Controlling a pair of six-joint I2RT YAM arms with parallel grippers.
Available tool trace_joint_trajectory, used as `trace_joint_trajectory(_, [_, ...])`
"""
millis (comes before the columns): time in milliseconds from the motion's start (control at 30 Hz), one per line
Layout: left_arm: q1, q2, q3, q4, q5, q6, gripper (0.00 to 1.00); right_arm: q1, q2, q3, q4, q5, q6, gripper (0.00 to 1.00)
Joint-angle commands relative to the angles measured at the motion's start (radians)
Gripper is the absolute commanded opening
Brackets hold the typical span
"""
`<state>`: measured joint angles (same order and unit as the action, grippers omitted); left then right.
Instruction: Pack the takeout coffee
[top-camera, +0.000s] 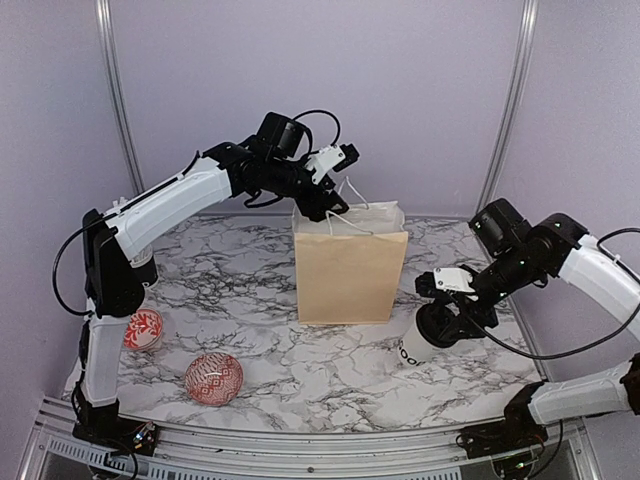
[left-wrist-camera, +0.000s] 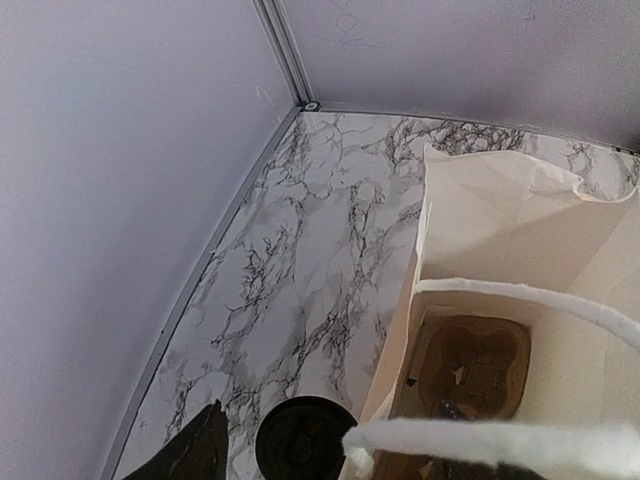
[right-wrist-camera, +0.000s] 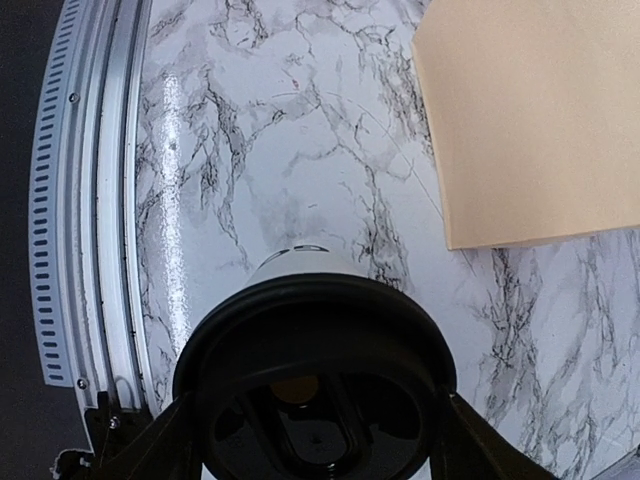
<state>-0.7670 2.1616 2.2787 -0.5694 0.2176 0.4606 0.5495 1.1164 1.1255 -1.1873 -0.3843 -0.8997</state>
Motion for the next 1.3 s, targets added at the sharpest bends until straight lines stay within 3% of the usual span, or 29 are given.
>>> trace_joint_trajectory(0, [0.009,-0.018,0.004,-0.077,0.161,0.041,0.68,-0.132,-0.004,0.079,-0.022,-0.042,-0.068,0.59])
trace_joint_trajectory(33, [0.011,-0.027,-0.007,-0.082,0.162,0.044,0.64,-0.172,0.007,0.088,-0.027,-0.048,-0.089,0.59])
trace_joint_trajectory(100, [0.012,-0.038,-0.024,-0.084,0.150,0.045,0.44,-0.241,0.039,0.116,-0.044,-0.064,-0.123,0.58])
trace_joint_trajectory(133, [0.012,-0.042,-0.033,-0.084,0.140,0.049,0.40,-0.272,0.055,0.136,-0.053,-0.074,-0.136,0.57])
trace_joint_trajectory(367, [0.011,-0.044,-0.048,-0.083,0.096,0.052,0.33,-0.367,0.141,0.325,-0.064,-0.108,-0.137,0.53])
trace_joint_trajectory(500, [0.008,-0.070,-0.056,-0.081,0.096,0.046,0.09,-0.367,0.152,0.425,-0.018,-0.115,-0.071,0.53])
trace_joint_trajectory(633, [-0.005,-0.125,-0.097,-0.066,0.087,0.047,0.00,-0.367,0.154,0.540,0.025,-0.175,-0.010,0.54])
trace_joint_trajectory(733, [-0.028,-0.173,-0.153,-0.046,0.058,0.053,0.00,-0.344,0.184,0.627,0.005,-0.242,0.000,0.54])
trace_joint_trajectory(867, [-0.075,-0.218,-0.208,-0.040,-0.006,0.066,0.00,-0.251,0.217,0.701,-0.019,-0.219,0.018,0.52])
trace_joint_trajectory(1033, [-0.138,-0.250,-0.259,-0.042,-0.102,0.073,0.00,-0.180,0.203,0.680,-0.013,-0.248,0.006,0.52])
trace_joint_trajectory(1267, [-0.166,-0.243,-0.228,-0.040,-0.145,-0.039,0.00,-0.043,0.178,0.585,-0.021,-0.115,-0.028,0.51])
